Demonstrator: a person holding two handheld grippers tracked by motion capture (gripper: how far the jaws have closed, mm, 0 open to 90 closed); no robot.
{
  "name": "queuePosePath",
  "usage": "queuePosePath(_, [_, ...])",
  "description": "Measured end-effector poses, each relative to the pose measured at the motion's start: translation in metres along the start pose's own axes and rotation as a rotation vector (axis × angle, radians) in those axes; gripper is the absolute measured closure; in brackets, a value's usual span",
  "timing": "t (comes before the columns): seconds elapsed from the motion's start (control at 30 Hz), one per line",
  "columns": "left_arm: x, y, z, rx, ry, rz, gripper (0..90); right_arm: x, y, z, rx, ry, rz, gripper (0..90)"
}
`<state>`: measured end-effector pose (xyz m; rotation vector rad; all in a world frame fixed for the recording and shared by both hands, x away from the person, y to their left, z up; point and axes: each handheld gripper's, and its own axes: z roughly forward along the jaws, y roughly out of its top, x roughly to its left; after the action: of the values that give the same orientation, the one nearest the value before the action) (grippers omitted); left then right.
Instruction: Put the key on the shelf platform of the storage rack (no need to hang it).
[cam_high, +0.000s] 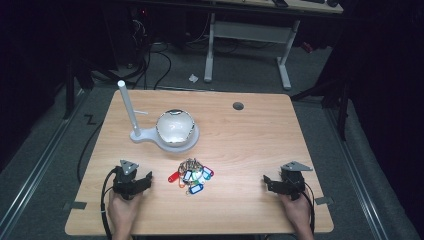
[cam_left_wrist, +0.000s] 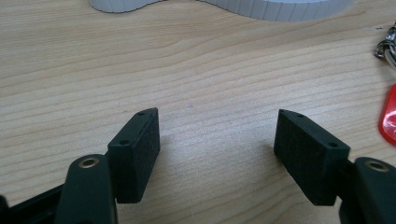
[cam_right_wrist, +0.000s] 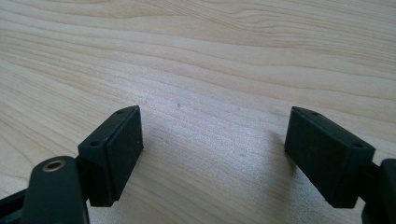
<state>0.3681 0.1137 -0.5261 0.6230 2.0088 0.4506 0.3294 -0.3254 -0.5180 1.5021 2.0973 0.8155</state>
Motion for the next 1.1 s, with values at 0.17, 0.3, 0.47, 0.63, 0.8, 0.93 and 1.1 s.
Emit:
queuePosePath(0.17, [0.0001, 0.0000, -0.0001, 0.001, -0.001, 0.001, 31.2, -0.0001, 0.0000, 0.0000, 0.000, 0.000, -0.001, 19.4])
queuePosePath(0.3, [0.0001, 0.0000, -0.0001, 0.002, -0.002, 0.002, 31.1, -0.0001, 0.0000, 0.0001, 0.000, 0.000, -0.001, 19.4])
queuePosePath(0.47, [0.0002, 0.0000, -0.0001, 0.002, -0.002, 0.003, 30.9, -0.0001, 0.0000, 0.0000, 0.000, 0.000, -0.001, 19.4])
queuePosePath(0.63, [-0.0005, 0.0006, -0.0002, 0.004, 0.002, -0.013, 32.0, 0.0000, 0.0000, 0.0000, 0.000, 0.001, -0.001, 19.4])
queuePosePath(0.8, [-0.0004, 0.0008, -0.0001, 0.002, 0.002, -0.013, 32.6, 0.0000, 0.0000, -0.0002, 0.001, 0.002, -0.001, 19.4])
queuePosePath(0.93, [-0.0002, 0.0009, -0.0005, -0.010, 0.008, -0.016, 34.6, 0.0001, 0.0000, -0.0002, 0.001, 0.002, 0.000, 19.3])
queuePosePath(1.1, [0.0005, 0.0010, -0.0009, -0.018, 0.006, -0.012, 37.6, 0.0001, 0.0000, -0.0001, 0.001, 0.001, 0.001, 19.4])
